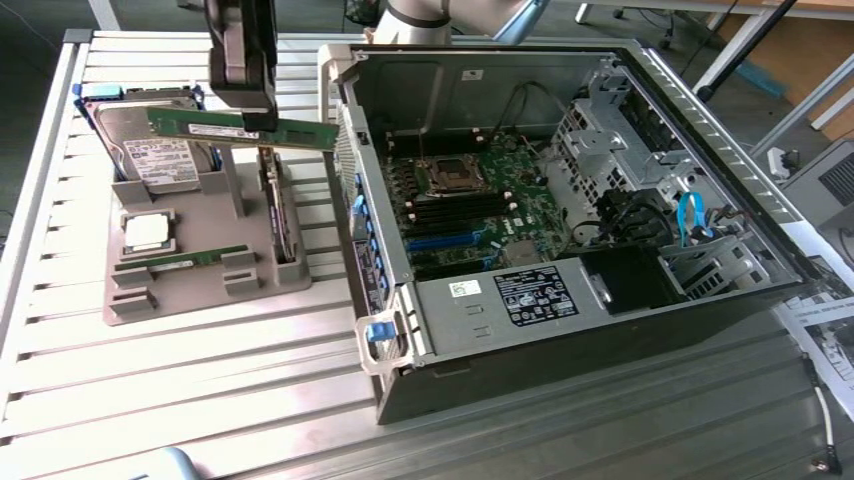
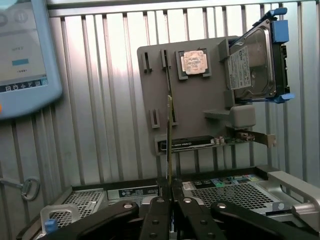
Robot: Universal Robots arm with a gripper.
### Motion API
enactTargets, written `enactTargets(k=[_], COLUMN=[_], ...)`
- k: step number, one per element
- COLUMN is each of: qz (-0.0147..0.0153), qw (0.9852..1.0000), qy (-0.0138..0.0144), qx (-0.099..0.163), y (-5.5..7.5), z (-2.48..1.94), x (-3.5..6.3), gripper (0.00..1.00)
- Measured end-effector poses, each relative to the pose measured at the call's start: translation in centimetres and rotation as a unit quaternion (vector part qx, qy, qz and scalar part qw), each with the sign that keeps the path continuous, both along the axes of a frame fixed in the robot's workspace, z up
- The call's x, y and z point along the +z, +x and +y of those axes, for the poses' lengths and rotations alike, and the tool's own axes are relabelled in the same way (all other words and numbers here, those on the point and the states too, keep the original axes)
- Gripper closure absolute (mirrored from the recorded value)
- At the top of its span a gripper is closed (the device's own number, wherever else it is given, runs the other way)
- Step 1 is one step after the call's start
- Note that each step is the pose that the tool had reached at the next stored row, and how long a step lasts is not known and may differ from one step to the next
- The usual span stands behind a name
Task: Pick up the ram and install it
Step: 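Pick up the ram and move it above insertion slot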
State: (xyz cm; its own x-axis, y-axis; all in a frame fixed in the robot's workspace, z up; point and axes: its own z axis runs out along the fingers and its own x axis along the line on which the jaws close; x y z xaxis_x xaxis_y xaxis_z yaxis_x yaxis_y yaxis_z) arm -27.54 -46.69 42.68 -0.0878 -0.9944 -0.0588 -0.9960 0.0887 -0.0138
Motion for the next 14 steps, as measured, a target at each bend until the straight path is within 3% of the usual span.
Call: enactTargets(k=[14], qz=[0.0000], qw=[1.0000], qy=[-0.0003], qx=[0.000], y=[1.3], z=[0.00], x=[0.00], gripper=[0.87])
